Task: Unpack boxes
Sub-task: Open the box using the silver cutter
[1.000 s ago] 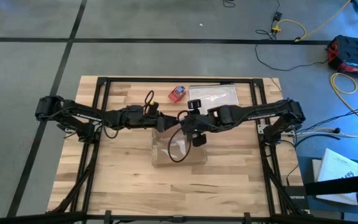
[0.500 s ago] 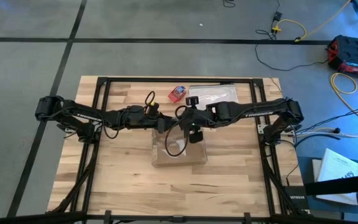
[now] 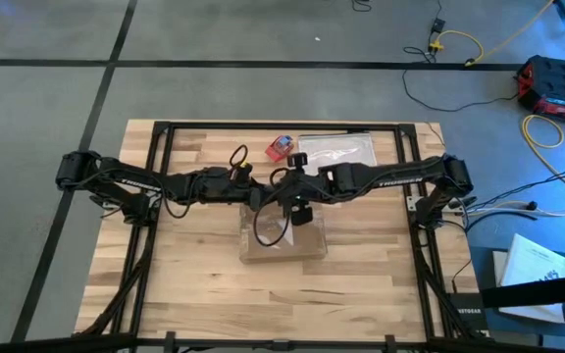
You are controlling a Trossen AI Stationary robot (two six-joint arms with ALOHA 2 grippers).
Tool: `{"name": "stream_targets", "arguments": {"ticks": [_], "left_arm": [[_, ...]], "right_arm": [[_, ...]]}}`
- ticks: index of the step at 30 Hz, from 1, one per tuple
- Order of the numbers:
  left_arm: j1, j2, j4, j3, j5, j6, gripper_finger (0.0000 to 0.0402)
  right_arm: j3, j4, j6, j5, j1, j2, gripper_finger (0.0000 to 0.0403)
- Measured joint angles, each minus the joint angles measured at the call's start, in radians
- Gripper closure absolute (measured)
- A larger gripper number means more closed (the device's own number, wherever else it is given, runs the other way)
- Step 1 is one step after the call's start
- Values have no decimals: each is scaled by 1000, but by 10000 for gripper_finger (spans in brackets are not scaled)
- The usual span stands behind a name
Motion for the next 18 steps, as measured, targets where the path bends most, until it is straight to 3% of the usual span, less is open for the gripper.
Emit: {"name": "stream_targets", "arguments": {"ticks": [18], "left_arm": [[14,0,1,0,-32,19,163]], "right_arm": [[0,3,22,-28,-7,0,285]]}}
